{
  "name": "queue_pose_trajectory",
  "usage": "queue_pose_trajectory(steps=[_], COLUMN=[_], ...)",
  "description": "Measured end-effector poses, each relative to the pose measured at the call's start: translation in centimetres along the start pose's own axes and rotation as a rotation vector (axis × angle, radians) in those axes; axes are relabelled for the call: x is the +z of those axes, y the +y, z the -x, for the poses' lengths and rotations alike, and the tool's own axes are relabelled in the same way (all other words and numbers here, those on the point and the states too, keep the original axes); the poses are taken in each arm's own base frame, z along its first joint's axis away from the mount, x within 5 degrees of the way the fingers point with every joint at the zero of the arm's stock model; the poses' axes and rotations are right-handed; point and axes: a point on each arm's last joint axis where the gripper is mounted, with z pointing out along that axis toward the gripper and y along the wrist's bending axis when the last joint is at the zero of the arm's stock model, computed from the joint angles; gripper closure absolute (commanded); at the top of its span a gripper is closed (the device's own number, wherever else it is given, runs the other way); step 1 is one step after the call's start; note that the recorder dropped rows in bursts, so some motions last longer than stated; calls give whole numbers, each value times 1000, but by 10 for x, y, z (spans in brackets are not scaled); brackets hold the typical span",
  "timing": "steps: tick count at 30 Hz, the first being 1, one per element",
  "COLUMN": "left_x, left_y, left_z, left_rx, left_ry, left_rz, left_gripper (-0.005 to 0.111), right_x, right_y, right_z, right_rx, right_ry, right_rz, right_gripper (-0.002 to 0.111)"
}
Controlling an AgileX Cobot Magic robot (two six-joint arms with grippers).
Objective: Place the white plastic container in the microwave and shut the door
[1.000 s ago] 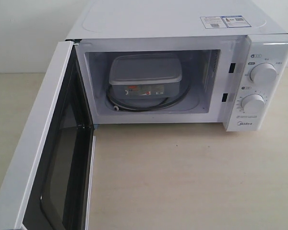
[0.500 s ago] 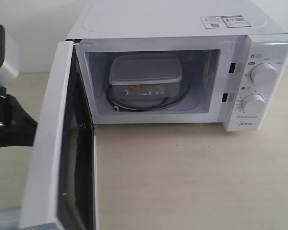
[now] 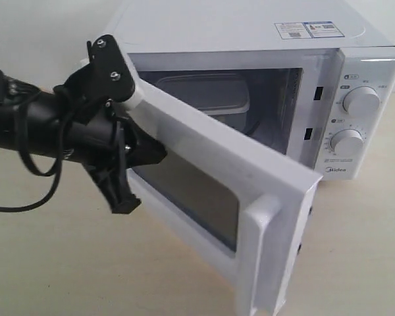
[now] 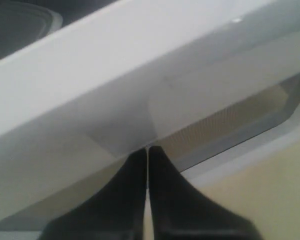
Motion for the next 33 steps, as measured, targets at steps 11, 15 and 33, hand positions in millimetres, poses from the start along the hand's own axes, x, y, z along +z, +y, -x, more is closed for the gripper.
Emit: queue_pose_trajectory(steps=[11,15,33], left_x=[19,16,9], left_y=[28,25,19], left_z=[35,41,44], left_rx=[-147,-151,-141], left_ry=[-126,-143,-155], left_rz=[147,97,43], left_gripper=[103,103,103], right_x=[0,0,0], right_y=[0,0,0], right_z=[0,0,0], right_rx=[0,0,6], right_ry=[0,0,3], right_rz=[0,0,2], right_gripper=[108,108,108])
